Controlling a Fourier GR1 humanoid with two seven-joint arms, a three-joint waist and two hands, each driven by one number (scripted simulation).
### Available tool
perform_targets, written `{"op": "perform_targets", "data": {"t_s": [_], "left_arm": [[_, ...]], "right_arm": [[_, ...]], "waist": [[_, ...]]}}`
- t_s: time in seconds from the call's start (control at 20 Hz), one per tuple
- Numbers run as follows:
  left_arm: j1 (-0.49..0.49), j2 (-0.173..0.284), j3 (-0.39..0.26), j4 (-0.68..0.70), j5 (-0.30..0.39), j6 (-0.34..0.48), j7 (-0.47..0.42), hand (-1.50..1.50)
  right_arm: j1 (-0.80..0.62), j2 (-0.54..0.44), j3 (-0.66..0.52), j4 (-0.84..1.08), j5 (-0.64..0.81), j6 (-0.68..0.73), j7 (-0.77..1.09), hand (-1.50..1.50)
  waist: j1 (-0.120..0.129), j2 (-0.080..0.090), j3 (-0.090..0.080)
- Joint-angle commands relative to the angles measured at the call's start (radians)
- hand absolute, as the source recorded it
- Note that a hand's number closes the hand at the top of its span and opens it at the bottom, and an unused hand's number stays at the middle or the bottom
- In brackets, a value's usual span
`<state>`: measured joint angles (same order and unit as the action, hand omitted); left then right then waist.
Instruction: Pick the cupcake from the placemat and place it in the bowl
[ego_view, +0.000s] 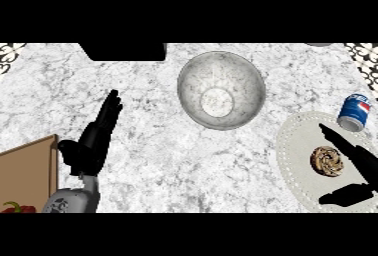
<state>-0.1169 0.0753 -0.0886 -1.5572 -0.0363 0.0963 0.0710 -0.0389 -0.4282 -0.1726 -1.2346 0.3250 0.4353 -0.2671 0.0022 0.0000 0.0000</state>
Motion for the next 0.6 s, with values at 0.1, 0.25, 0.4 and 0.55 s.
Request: {"op": "perform_targets", "data": {"t_s": [0.1,0.25,0.4,0.55], "left_arm": [[-0.063,-0.012,0.038,0.065,0.002,-0.009,-0.014,0.0],[-0.015,-0.038,-0.012,0.052,-0.037,0.018,-0.031,0.0],[-0.041,-0.013,0.039,0.072,-0.001,-0.013,-0.032,0.0],[0.017,0.007,0.033,-0.02,0.008,-0.04,0.0,0.0]], "right_arm": [[-0.023,-0.023,0.015,0.029,0.04,0.047,-0.071,1.5],[-0.038,-0.06,0.091,0.092,0.159,-0.021,-0.242,1.5],[-0.004,-0.021,0.122,0.021,0.189,-0.042,-0.228,1.5],[0.029,0.009,0.117,0.046,0.18,-0.052,-0.291,1.5]], "waist": [[-0.004,0.0,0.0],[0.001,0.001,0.001],[-0.003,0.0,0.0],[-0.002,-0.001,0.0]]}}
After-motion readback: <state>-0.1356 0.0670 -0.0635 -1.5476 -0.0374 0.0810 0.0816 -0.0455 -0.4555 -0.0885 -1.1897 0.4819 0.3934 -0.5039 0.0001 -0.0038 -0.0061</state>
